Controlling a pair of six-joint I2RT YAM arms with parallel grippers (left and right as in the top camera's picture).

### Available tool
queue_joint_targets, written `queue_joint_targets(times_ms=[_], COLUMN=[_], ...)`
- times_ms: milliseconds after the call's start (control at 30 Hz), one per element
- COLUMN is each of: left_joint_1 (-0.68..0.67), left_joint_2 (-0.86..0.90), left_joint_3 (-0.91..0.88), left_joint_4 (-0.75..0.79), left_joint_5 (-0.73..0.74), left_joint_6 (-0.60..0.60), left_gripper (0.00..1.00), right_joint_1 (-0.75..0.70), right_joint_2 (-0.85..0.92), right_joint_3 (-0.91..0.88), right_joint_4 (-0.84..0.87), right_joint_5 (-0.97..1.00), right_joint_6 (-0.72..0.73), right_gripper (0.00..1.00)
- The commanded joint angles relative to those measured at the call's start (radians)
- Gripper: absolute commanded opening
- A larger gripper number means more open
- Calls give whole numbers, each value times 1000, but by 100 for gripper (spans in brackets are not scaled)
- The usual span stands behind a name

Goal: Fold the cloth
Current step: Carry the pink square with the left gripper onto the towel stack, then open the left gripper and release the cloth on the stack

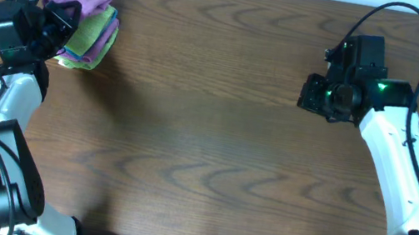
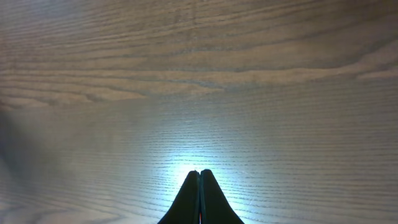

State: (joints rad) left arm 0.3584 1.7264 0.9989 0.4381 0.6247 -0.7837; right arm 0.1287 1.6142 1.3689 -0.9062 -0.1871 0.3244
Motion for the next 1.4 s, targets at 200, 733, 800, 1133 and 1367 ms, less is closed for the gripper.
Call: queue_joint_targets(times_ms=[200, 733, 800, 1133, 1367], left_joint_1=[3, 129, 142, 250, 346], left_joint_2=[41, 40, 39, -61, -301], left_joint_3=[7, 6, 7, 7, 7], left_joint_4=[-86, -217, -233, -476, -845], left_joint_5=[-75, 105, 136, 174, 188], left_joint_6=[28, 29, 29, 164, 468], left_gripper=[6, 96, 96, 96, 96], right_joint_1=[4, 25, 43, 65, 65], right_joint_2=[-18, -18, -18, -18, -55], right_joint_3=[11, 11, 11, 11, 11], right_joint_4=[-13, -21, -18, -43, -130], right_joint_5=[-5, -5, -4, -4, -3], right_joint_6=[-19, -14, -14, -16, -66], right_gripper=[1, 2, 2, 2, 1])
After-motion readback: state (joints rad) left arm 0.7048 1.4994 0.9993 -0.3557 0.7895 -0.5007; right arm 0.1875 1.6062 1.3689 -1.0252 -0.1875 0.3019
